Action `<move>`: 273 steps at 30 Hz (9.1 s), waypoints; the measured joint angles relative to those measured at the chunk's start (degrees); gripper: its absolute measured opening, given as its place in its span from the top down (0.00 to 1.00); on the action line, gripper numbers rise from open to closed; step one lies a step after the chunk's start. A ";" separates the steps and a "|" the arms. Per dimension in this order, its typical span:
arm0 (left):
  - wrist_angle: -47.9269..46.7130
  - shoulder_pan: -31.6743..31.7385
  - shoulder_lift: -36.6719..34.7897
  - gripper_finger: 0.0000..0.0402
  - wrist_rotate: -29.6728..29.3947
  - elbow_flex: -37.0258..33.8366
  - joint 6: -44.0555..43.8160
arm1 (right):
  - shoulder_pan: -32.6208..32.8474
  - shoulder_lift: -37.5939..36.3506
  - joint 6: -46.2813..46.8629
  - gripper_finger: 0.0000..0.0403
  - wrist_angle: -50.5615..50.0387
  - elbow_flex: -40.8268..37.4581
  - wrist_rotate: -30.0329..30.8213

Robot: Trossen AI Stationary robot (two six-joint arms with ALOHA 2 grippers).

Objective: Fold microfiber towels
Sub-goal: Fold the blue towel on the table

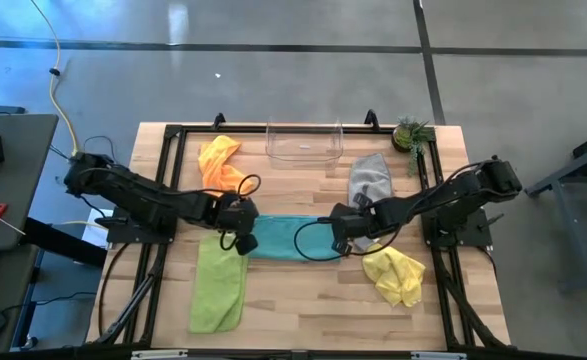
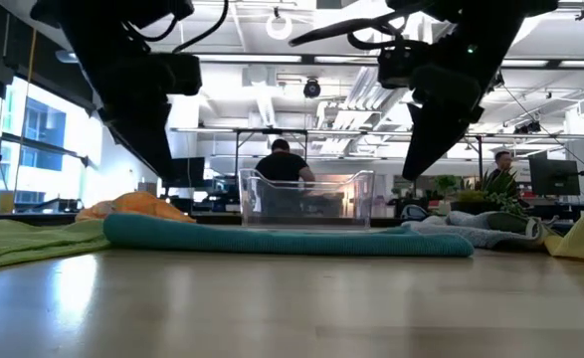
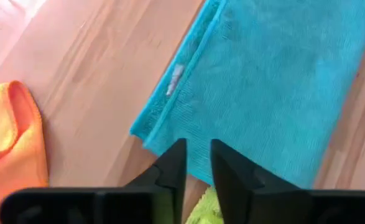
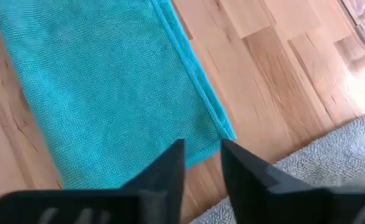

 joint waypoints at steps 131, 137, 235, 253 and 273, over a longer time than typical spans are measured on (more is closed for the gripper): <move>21.32 -0.36 -3.57 1.00 23.29 -9.65 25.55 | -9.57 -0.17 -7.65 1.00 19.10 -13.38 -13.48; 28.73 1.18 0.08 1.00 24.37 -14.86 26.62 | -10.55 2.05 -7.83 1.00 19.23 -13.35 -13.15; 5.21 -12.56 13.85 1.00 -0.65 2.56 19.46 | -9.84 -6.21 -16.93 1.00 29.33 -12.26 -10.57; 2.89 -12.56 13.60 1.00 -2.07 2.56 14.81 | -11.59 8.09 -12.79 1.00 39.93 -12.28 -9.71; -1.45 -12.41 12.87 1.00 0.66 2.56 12.25 | -13.16 13.44 -12.84 1.00 42.34 -12.11 -10.91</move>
